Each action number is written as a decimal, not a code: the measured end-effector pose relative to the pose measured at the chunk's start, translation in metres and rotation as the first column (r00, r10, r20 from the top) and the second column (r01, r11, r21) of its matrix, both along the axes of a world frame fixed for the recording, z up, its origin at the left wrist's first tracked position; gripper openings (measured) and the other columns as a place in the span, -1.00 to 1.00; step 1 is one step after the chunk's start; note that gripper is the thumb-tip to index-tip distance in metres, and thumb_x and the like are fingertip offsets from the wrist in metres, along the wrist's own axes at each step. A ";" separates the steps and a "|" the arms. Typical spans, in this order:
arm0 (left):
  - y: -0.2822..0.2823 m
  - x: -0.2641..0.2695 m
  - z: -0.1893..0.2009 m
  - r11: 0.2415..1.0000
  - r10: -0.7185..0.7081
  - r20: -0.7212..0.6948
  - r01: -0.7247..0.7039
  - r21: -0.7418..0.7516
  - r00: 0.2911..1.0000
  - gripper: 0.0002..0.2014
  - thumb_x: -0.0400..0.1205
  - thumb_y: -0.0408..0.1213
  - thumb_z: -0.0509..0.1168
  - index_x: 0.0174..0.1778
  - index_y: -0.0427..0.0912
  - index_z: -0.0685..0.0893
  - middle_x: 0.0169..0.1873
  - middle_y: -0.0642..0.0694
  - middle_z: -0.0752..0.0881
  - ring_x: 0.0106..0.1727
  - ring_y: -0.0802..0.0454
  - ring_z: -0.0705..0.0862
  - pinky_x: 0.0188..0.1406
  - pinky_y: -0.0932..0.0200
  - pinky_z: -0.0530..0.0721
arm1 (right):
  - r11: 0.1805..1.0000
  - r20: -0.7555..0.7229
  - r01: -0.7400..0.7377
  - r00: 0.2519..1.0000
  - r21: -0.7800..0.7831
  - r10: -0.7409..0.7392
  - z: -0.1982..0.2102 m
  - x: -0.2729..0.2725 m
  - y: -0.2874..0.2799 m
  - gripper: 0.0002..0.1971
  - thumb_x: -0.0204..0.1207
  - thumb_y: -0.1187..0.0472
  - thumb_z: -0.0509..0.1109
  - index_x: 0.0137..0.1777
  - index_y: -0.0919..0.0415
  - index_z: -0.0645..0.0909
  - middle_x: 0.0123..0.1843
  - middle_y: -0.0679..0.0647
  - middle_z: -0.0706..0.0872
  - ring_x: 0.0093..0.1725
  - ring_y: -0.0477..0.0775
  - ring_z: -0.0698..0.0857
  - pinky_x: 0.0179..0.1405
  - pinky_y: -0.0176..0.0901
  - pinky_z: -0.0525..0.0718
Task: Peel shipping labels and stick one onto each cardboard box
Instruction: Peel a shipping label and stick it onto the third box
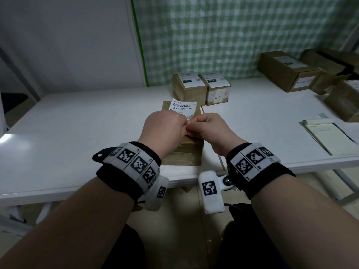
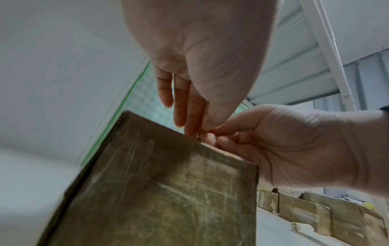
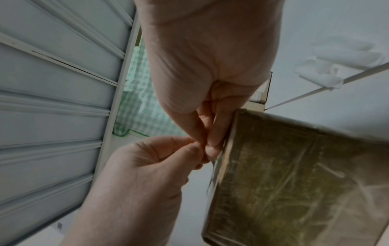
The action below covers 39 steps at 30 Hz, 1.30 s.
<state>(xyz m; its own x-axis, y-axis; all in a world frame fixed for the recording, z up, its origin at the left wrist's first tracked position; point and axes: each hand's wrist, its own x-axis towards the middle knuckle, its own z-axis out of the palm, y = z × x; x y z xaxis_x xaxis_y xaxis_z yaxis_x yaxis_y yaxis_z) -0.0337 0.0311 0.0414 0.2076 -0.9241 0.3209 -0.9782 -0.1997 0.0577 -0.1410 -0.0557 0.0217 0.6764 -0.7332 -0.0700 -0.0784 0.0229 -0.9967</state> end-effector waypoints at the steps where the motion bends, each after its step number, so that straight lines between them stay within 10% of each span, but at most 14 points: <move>1: 0.000 -0.001 0.001 1.000 -0.001 0.018 0.000 0.012 1.000 -0.72 0.65 -0.10 0.15 0.05 -0.06 0.76 -0.10 -0.12 0.75 -0.03 -0.18 0.66 -0.28 0.11 0.40 | 1.000 -0.007 0.011 1.000 -0.007 -0.011 0.000 0.000 0.000 -0.78 0.45 0.53 0.36 -0.38 0.33 0.67 -0.37 0.18 0.69 -0.41 -0.09 0.67 -0.31 -0.43 0.67; 16: 0.004 -0.003 0.004 0.994 0.041 -0.282 -0.068 -0.087 0.959 -0.83 0.53 -0.18 0.28 -0.16 -0.07 0.79 -0.24 -0.10 0.78 -0.12 -0.11 0.68 -0.18 0.03 0.66 | 0.995 -0.022 0.047 0.999 -0.084 -0.049 -0.003 0.003 0.002 -0.86 0.34 0.36 0.41 -0.43 0.28 0.68 -0.41 0.16 0.68 -0.26 0.08 0.64 -0.09 -0.03 0.64; 22: 0.002 0.003 0.001 0.985 0.012 -0.477 -0.092 -0.144 0.879 -0.88 0.52 -0.28 0.33 -0.28 -0.12 0.76 -0.38 0.01 0.73 -0.26 0.07 0.62 -0.24 0.22 0.57 | 0.999 0.021 0.025 0.999 -0.022 -0.024 -0.001 0.002 0.003 -0.70 0.44 0.42 0.38 -0.51 0.20 0.63 -0.49 0.10 0.66 -0.37 0.02 0.72 -0.22 -0.22 0.73; 25: 0.000 0.009 0.000 0.974 0.008 -0.733 -0.170 -0.148 0.680 -0.87 0.54 -0.37 0.29 -0.29 -0.18 0.73 -0.44 0.03 0.67 -0.39 0.17 0.59 -0.39 0.42 0.52 | 0.997 0.083 0.031 0.996 0.074 -0.037 0.001 0.001 0.003 -0.62 0.46 0.47 0.35 -0.58 0.17 0.59 -0.52 0.09 0.65 -0.34 0.09 0.74 -0.21 -0.26 0.74; 31: 0.005 0.011 0.005 0.932 -0.142 -0.990 -0.337 -0.132 -0.007 -0.81 0.67 -0.41 0.18 -0.26 -0.24 0.59 -0.45 -0.11 0.72 -0.38 0.07 0.73 -0.31 0.28 0.77 | 0.986 0.113 0.106 0.986 0.126 -0.121 0.002 0.003 0.004 -0.74 0.51 0.46 0.29 -0.41 0.27 0.55 -0.67 -0.07 0.59 -0.36 0.01 0.71 -0.31 -0.36 0.72; 35: 0.005 0.010 0.002 0.937 -0.166 -0.983 -0.322 -0.132 -0.081 -0.85 0.70 -0.35 0.15 -0.16 -0.23 0.56 -0.25 -0.21 0.67 -0.19 -0.08 0.75 -0.15 0.12 0.80 | 0.990 0.127 0.060 0.989 0.126 -0.076 0.004 0.001 0.004 -0.83 0.53 0.33 0.39 -0.30 0.23 0.60 -0.59 -0.06 0.60 -0.27 0.04 0.67 -0.14 -0.26 0.74; 39: 0.005 0.006 0.004 0.945 -0.188 -0.980 -0.286 -0.161 -0.071 -0.86 0.72 -0.35 0.15 -0.13 -0.22 0.56 -0.39 -0.10 0.68 -0.43 0.15 0.71 -0.16 0.13 0.80 | 1.000 0.057 -0.012 0.998 -0.021 0.013 0.004 0.000 0.006 -0.89 0.44 0.21 0.52 -0.24 0.20 0.67 -0.27 0.14 0.69 -0.19 0.09 0.65 0.04 -0.02 0.68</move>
<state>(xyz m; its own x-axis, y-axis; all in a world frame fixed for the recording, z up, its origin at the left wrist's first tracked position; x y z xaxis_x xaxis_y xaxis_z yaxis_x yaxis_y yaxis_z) -0.0282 0.0357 0.0456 0.5562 -0.8258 -0.0934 0.1814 0.0110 0.9834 -0.1413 -0.0498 0.0258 0.6882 -0.7253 -0.0159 -0.0211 0.0018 -0.9998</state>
